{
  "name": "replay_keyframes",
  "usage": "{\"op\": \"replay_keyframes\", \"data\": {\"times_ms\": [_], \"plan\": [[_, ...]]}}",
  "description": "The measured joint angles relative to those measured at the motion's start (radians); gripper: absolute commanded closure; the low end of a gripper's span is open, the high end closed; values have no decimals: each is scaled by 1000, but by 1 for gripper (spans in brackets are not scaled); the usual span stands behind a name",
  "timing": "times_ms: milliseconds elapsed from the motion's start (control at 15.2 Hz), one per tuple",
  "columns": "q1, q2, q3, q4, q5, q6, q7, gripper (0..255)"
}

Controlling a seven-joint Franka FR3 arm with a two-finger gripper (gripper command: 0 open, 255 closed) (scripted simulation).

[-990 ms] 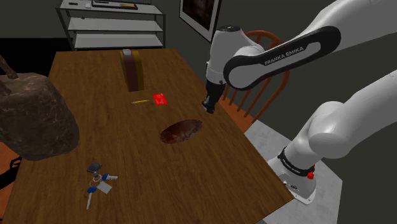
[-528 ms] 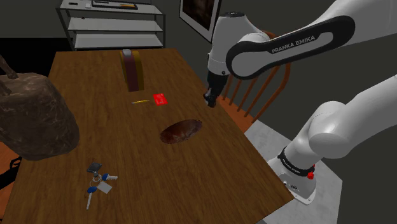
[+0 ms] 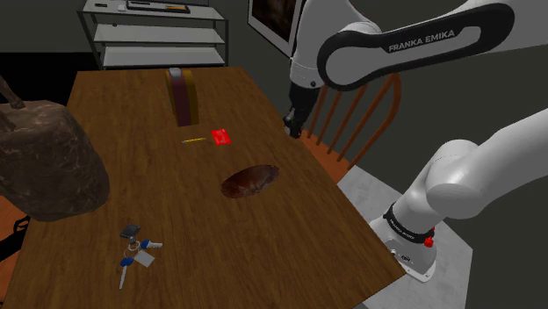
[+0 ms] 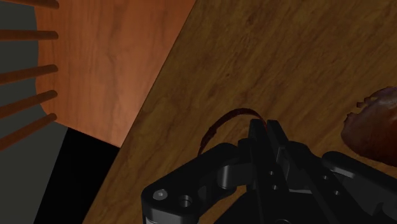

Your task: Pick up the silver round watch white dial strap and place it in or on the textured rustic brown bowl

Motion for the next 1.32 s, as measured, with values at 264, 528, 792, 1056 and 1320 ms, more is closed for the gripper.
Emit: {"op": "replay_keyframes", "data": {"times_ms": [264, 528, 792, 1056, 1320], "plan": [[0, -19, -5, 39, 1, -57, -4, 255], [23, -17, 33, 73, 16, -90, 48, 255], [58, 9, 103, 110, 38, -99, 143, 255], [89, 54, 176, 176, 49, -118, 246, 255], [118, 110, 252, 244, 50, -129, 356, 255]]}}
